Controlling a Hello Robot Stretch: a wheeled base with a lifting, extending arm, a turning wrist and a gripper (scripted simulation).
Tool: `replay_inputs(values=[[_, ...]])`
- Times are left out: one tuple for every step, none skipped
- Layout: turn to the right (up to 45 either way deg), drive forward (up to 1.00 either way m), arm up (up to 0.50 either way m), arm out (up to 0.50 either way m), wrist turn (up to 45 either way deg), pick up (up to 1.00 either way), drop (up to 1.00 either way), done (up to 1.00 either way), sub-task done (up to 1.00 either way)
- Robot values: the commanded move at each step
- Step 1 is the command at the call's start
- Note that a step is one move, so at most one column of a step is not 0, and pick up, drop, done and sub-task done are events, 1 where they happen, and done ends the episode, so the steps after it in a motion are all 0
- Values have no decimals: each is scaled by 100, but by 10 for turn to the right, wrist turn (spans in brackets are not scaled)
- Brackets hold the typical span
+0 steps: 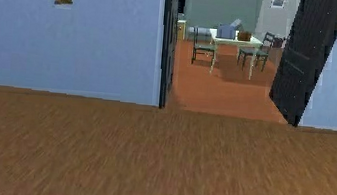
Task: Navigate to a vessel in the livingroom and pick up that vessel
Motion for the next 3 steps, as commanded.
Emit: replay_inputs(values=[[60, 0, 0, 0, 0, 0, 0, 0, 0], [0, 80, 0, 0, 0, 0, 0, 0, 0], [90, 0, 0, 0, 0, 0, 0, 0, 0]])
